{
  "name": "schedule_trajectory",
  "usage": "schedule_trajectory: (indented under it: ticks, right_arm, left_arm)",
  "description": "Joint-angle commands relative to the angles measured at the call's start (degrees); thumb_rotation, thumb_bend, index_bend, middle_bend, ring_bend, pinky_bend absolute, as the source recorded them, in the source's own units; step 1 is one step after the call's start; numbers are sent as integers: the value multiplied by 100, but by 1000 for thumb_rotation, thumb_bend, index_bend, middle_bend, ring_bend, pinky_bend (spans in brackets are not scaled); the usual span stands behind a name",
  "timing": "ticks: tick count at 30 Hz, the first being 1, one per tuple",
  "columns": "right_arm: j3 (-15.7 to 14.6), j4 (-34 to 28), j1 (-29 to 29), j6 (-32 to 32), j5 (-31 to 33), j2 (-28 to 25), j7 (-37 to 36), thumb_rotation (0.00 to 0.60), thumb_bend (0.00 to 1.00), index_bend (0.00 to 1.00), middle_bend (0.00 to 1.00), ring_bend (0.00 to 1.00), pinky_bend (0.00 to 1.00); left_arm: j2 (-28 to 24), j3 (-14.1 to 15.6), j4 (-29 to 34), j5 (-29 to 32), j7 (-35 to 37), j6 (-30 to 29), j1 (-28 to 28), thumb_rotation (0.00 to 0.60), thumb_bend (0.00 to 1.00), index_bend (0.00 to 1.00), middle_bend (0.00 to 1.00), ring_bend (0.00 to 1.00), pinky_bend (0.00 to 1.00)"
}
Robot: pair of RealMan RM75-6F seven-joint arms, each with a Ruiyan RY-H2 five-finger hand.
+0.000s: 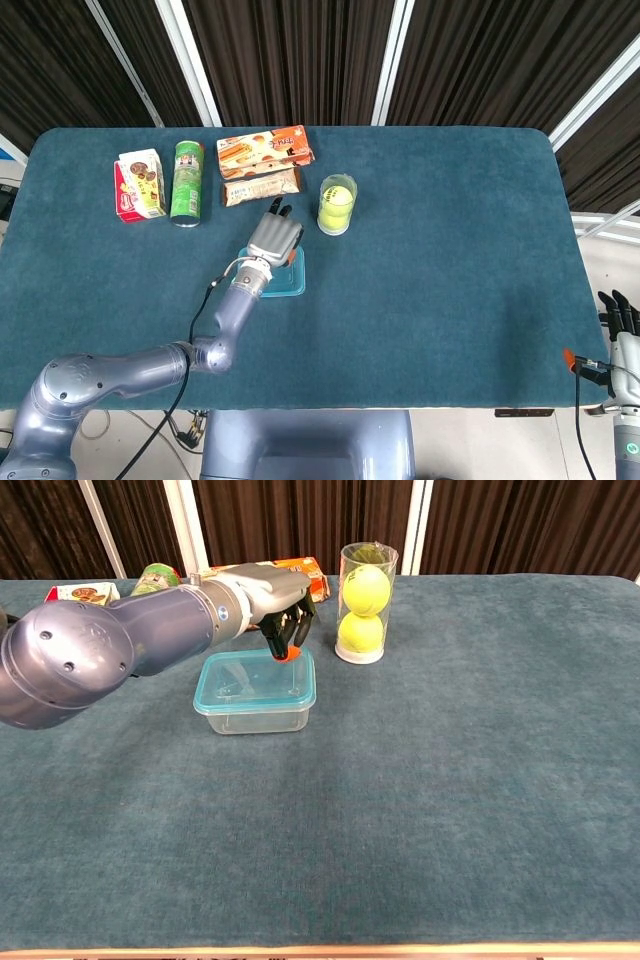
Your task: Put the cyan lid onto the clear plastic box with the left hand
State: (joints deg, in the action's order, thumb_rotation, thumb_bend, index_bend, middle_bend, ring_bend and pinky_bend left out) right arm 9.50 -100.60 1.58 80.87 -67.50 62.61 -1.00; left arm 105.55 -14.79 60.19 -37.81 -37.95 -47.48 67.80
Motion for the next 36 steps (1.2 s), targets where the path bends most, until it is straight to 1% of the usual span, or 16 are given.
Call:
schedule_trajectory:
  ticks: [1, 19, 36]
  right_arm:
    - [-1, -2, 1, -4, 1, 0, -3, 600, 292, 100, 0, 0, 0]
    - [-2, -10, -7, -16, 6, -19, -38, 600, 292, 100, 0, 0, 0]
    - [-2, -12, -11, -2, -5, -21, -44, 600, 292, 100, 0, 0, 0]
  left_arm:
    - [38, -9, -50, -30, 16, 10, 2, 600, 498, 657, 610, 143, 45]
    - [342, -42, -552, -205, 54, 221, 66, 600, 498, 657, 608, 143, 45]
    - [453, -3, -772, -277, -15, 303, -28, 600, 498, 657, 608, 143, 45]
